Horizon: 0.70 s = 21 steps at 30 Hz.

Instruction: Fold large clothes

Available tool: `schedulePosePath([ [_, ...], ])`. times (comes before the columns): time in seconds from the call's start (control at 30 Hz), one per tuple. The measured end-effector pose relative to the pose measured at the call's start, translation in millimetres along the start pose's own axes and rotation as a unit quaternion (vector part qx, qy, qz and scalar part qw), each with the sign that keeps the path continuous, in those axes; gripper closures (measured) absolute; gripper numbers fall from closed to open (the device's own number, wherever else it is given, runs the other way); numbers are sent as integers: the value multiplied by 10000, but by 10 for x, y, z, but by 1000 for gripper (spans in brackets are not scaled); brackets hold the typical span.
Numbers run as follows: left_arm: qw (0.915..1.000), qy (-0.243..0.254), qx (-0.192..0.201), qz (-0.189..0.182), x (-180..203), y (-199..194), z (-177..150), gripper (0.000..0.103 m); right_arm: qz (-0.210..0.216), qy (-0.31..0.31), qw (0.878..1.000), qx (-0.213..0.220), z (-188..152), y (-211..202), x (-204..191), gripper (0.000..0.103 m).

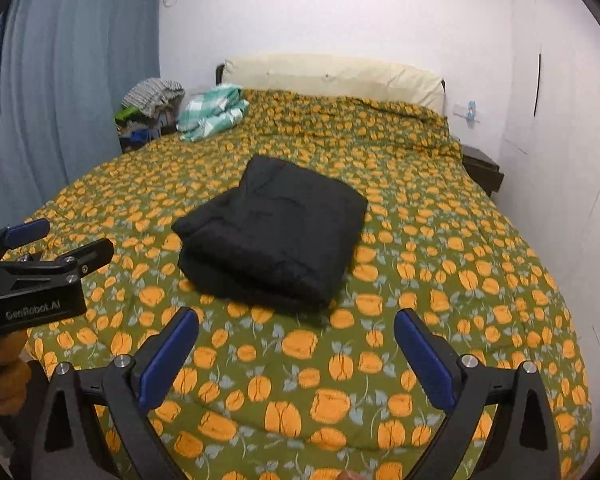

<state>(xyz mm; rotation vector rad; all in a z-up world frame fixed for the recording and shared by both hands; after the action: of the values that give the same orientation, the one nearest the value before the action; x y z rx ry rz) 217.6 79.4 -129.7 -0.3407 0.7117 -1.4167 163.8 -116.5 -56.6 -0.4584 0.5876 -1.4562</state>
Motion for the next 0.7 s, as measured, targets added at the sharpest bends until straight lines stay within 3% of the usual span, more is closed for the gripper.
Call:
schedulePosePath([
  [0.4, 9999, 104, -38, 13, -11, -391, -102, 0, -6, 93, 9996, -253, -114, -308, -70, 3],
  [0.7, 9998, -153, -64, -99, -22, -405, -97, 1, -92, -111, 9999, -51, -22, -433, -184, 3],
])
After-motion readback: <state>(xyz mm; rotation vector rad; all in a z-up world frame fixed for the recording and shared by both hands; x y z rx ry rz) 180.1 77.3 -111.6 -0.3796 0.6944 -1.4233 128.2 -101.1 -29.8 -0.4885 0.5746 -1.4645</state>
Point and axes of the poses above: each gripper's, at about its wrist camera, not at the fingertips, and y roughly the way its jaws point, x to its right, z to its top, the point moved 8 cm from there along y, roughly the way its jaws point, and after that the axes turned 11 degrees about y, right-handed, at the moved point
